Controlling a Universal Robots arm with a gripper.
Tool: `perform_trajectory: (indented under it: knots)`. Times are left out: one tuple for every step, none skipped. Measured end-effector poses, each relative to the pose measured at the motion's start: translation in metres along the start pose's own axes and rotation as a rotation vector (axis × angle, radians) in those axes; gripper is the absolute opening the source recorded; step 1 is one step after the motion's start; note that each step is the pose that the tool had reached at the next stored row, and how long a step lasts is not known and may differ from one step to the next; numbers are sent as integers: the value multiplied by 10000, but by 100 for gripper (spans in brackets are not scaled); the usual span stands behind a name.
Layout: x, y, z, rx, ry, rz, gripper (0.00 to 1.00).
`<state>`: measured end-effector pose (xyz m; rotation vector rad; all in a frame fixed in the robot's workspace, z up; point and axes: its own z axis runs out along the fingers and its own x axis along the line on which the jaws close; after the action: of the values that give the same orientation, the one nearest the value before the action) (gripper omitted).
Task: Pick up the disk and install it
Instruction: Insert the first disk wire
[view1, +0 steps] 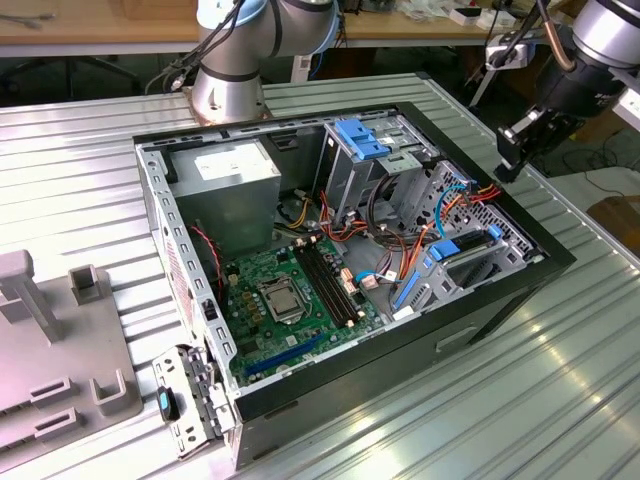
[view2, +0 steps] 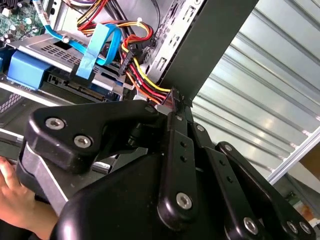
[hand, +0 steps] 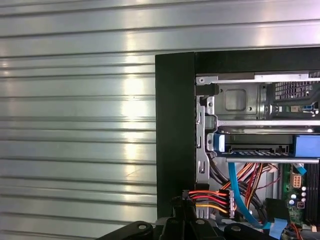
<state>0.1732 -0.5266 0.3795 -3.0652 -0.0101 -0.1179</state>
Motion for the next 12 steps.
perform_trajectory:
  knots:
    - [0, 0, 0, 2, 2, -9, 11]
    - [0, 1, 0, 2, 3, -9, 11]
    - [0, 1, 0, 1, 3, -10, 17]
    - [-1, 1, 0, 1, 3, -9, 17]
    - [-1, 1, 0, 1, 3, -9, 24]
    - [-1, 1, 0, 1, 3, -10, 24]
    - [-1, 1, 0, 2, 3, -10, 24]
    - [0, 1, 2, -1, 5, 16, 24]
    - [-1, 2, 7, -7, 15, 101, 24]
    - [-1, 2, 14, -16, 28, 217, 24]
    - [-2, 2, 25, -33, 48, 418, 24]
    - [-4, 2, 39, -44, 71, 589, 32]
